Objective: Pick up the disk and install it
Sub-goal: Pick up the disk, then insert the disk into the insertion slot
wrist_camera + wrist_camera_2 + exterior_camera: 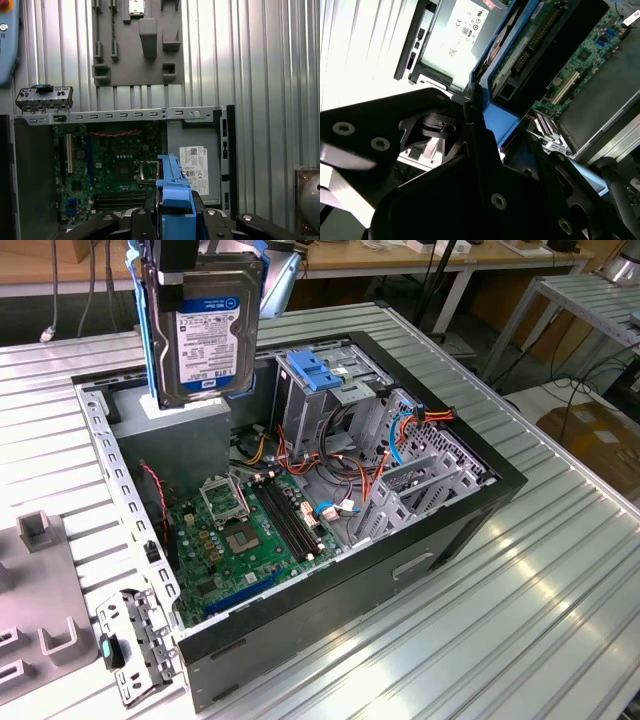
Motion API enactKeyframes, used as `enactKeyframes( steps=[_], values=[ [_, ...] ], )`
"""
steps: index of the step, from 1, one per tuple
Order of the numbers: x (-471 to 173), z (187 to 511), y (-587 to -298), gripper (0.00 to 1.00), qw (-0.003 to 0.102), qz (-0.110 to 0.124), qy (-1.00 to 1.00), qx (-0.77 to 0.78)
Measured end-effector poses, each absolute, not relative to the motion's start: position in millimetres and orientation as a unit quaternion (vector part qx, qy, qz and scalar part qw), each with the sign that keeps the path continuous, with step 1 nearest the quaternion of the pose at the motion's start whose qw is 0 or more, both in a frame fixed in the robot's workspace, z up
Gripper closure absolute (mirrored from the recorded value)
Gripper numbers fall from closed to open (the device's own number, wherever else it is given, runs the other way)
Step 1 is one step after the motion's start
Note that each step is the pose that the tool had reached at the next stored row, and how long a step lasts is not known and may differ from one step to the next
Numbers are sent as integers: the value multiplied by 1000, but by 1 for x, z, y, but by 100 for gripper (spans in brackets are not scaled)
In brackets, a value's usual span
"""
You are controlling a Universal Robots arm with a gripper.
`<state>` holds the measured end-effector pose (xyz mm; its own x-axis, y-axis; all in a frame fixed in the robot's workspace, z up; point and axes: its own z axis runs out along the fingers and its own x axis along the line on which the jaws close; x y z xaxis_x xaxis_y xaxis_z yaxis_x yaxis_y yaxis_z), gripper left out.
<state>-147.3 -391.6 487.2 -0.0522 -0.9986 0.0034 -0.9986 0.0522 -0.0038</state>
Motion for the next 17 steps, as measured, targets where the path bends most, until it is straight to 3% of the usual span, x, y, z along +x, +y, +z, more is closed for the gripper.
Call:
enactKeyframes(
  steps=[17],
  values=[
    [-147, 487, -393, 63, 0, -3, 725, -688]
  ],
)
